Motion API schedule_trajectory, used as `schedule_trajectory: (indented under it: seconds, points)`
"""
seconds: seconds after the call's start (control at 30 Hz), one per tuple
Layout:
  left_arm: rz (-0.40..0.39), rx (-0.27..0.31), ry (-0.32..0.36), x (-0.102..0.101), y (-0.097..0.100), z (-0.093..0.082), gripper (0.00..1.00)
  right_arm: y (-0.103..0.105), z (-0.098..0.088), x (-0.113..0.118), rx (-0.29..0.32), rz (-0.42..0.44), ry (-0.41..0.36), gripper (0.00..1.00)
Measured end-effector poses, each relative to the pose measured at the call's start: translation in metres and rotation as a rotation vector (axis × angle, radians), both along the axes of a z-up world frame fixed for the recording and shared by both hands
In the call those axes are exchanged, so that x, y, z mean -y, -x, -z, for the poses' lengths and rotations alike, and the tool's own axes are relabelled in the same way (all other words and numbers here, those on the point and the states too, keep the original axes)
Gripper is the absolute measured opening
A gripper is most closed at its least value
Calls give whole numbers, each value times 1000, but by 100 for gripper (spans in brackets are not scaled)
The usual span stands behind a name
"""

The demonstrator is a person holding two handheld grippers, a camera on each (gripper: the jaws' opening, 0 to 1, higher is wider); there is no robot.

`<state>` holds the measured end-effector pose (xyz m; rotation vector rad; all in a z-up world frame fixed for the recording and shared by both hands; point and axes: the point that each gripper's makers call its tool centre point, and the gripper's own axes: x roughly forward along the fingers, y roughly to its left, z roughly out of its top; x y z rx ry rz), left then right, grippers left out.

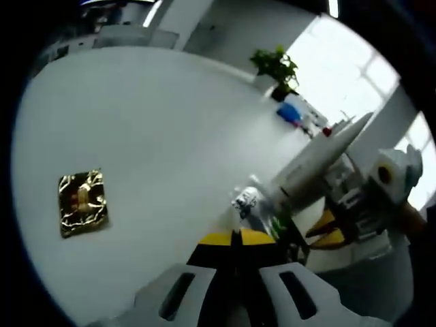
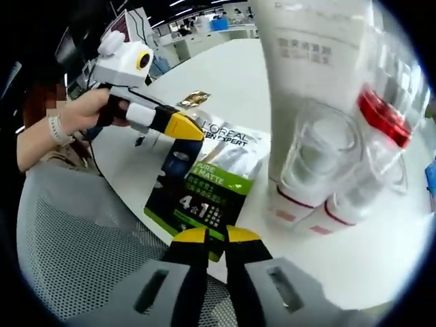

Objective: Arrange the skincare products in the storage area until every visible bottle or jar stands upright without overlapping.

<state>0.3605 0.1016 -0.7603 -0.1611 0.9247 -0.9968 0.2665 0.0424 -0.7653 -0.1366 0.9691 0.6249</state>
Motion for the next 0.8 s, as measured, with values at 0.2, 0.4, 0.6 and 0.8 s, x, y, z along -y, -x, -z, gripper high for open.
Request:
schedule_trajectory:
  seconds: [0.2, 0.4, 0.6, 0.8]
  points:
    - [-3, -4, 4, 3, -2, 1, 0, 3, 5, -18, 5, -58, 35, 20]
    - [-9, -5, 6, 4, -5, 4, 0, -2, 7, -19, 38, -90, 123, 28]
    - [-13, -14, 16, 6, -9, 6, 0, -1, 16, -14, 30, -109, 187, 33]
    - [-20, -11, 11, 6, -13, 10, 0, -7, 18, -13, 46, -121, 216, 34]
